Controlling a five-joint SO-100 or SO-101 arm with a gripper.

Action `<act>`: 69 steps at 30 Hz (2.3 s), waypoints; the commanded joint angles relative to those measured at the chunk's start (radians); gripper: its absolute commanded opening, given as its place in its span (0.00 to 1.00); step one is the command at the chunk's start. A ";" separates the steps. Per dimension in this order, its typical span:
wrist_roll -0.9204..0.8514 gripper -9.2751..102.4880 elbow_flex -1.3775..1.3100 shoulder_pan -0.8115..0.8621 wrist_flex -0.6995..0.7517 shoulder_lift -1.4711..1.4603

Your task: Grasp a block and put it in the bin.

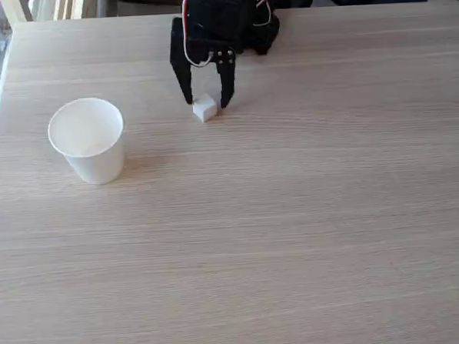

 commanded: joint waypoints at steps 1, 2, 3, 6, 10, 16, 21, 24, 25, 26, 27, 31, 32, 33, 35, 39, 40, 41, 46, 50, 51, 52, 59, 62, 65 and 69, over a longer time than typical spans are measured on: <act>-0.017 0.32 -0.037 0.006 -0.015 -0.011; -0.018 0.31 -0.037 0.005 -0.021 -0.014; -0.020 0.31 -0.037 0.005 -0.028 -0.015; -0.028 0.30 -0.038 0.005 -0.041 -0.025; -0.035 0.30 -0.051 0.008 -0.054 -0.051; -0.043 0.28 -0.051 0.011 -0.063 -0.061; -0.067 0.25 -0.052 0.023 -0.063 -0.066; -0.069 0.19 -0.052 0.029 -0.064 -0.067; -0.069 0.15 -0.054 0.031 -0.064 -0.067; -0.066 0.12 -0.055 0.031 -0.066 -0.067; -0.066 0.10 -0.055 0.032 -0.066 -0.067; -0.067 0.09 -0.061 0.034 -0.066 -0.067; -0.069 0.09 -0.063 0.034 -0.066 -0.067; -0.071 0.09 -0.066 0.034 -0.066 -0.067; -0.074 0.09 -0.075 0.035 -0.066 -0.067; -0.115 0.09 -0.106 0.046 -0.107 -0.063; -0.129 0.09 -0.118 0.048 -0.127 -0.060; -0.152 0.09 -0.132 0.051 -0.149 -0.058; -0.224 0.09 -0.229 0.054 -0.261 -0.046; -0.222 0.09 -0.353 0.061 -0.314 -0.066; -0.221 0.09 -0.390 0.072 -0.318 -0.084; -0.219 0.09 -0.426 0.084 -0.318 -0.106; -0.229 0.09 -0.574 0.204 -0.370 -0.270; -0.259 0.09 -0.580 0.252 -0.382 -0.319; -0.288 0.09 -0.560 0.281 -0.371 -0.342; -0.284 0.13 -0.514 0.288 -0.370 -0.341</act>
